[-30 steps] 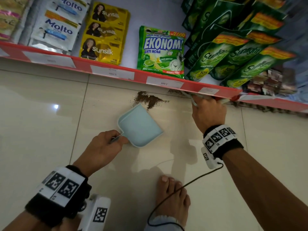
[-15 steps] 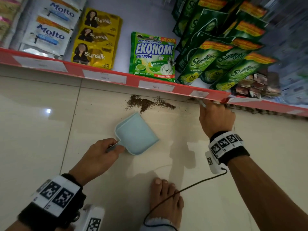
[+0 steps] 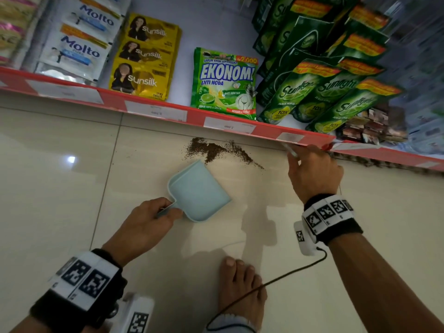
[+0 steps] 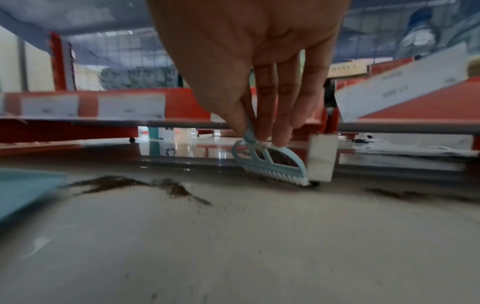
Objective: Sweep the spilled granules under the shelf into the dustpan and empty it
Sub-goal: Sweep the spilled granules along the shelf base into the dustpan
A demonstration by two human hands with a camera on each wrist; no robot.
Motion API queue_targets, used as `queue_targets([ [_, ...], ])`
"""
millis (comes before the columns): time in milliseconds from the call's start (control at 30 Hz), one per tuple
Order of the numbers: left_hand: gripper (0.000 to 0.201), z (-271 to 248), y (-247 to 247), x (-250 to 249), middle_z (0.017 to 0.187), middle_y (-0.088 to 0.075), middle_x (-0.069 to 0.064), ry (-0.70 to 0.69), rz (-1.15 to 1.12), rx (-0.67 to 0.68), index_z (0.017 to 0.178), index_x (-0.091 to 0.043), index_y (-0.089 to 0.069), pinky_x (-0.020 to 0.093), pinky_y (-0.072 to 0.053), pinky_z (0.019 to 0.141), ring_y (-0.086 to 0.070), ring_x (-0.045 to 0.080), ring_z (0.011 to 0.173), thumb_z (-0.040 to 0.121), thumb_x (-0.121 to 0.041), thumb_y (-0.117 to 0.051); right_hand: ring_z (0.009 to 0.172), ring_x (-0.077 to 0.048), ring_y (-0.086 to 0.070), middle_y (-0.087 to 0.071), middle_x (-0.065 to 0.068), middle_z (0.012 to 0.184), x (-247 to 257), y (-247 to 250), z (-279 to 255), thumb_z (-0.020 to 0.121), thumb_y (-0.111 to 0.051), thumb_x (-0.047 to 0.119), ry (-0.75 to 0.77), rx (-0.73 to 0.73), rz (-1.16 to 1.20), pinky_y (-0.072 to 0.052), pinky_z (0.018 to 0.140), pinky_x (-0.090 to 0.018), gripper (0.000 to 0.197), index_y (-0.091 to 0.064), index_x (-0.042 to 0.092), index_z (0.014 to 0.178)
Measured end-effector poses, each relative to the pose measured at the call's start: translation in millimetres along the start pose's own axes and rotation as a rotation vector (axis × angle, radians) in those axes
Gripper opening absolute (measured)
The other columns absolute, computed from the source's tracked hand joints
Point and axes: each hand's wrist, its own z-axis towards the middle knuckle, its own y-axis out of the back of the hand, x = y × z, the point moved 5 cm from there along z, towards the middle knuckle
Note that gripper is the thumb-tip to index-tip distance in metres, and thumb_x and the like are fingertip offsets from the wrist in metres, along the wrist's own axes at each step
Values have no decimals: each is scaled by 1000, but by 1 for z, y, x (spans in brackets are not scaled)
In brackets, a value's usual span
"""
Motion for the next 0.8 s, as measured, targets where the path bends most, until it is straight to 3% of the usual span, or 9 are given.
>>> queue_targets([
  [67,30,0,0,-1,53,-52,-10,-3,-6,-3,65,-22,-56,32,-38,62,-47,13,57,89,-38,-63,72,-36,-63,-67,-12,93,3,-17,-3,98,-49,33,53,149,76,-41,61,-30,27,-70,17,105],
  [133,28,0,1,0,53,-54,-11,-5,-14,-3,65,-23,-57,32,-39,62,-49,13,58,89,-38,-63,61,-28,-55,-65,-10,91,22,-23,-17,100,-47,29,202,245,188,-32,52,-20,29,-69,11,108],
  [200,27,0,2,1,53,-56,-11,-3,-17,-5,65,-25,-59,31,-40,62,-50,13,58,89,-38,-63,58,-27,-54,-62,-6,86,40,-19,-34,100,-50,28,316,247,261,-33,49,-22,27,-68,13,111],
  [267,28,0,4,3,52,-56,-12,1,-19,-8,62,-28,-59,31,-39,61,-49,12,57,88,-39,-63,56,-26,-56,-60,-2,81,42,-11,-35,97,-54,29,314,151,291,-38,50,-24,23,-70,18,110],
  [400,32,1,5,5,51,-54,-12,0,-18,-8,57,-36,-57,30,-38,59,-46,9,54,89,-38,-63,55,-28,-59,-67,-2,81,11,-11,-8,92,-60,27,185,-31,193,-30,54,-19,16,-72,23,103],
  [567,34,-2,4,2,50,-52,-13,-4,-15,8,56,-35,-55,30,-37,57,-44,7,51,89,-40,-62,69,-40,-64,-68,-17,80,-11,-41,10,92,-56,25,47,143,-3,-46,59,-38,19,-66,23,108],
  [633,35,-1,4,2,51,-52,-12,-4,-19,-9,56,-32,-54,30,-38,59,-46,10,54,88,-40,-63,70,-40,-65,-69,-17,82,-2,-47,4,92,-56,22,81,215,62,-51,62,-39,20,-65,21,110],
  [700,33,-1,4,2,53,-52,-10,0,-27,-15,59,-27,-53,32,-38,60,-47,12,56,88,-40,-63,66,-36,-67,-70,-15,82,16,-46,-10,92,-57,14,192,245,238,-49,60,-31,17,-66,13,106],
  [800,31,-2,5,4,53,-51,-10,13,-37,-17,63,-24,-55,32,-37,60,-46,12,56,88,-41,-62,61,-31,-63,-70,-11,85,41,-28,-36,94,-60,14,349,189,450,-52,56,-32,24,-69,11,115],
])
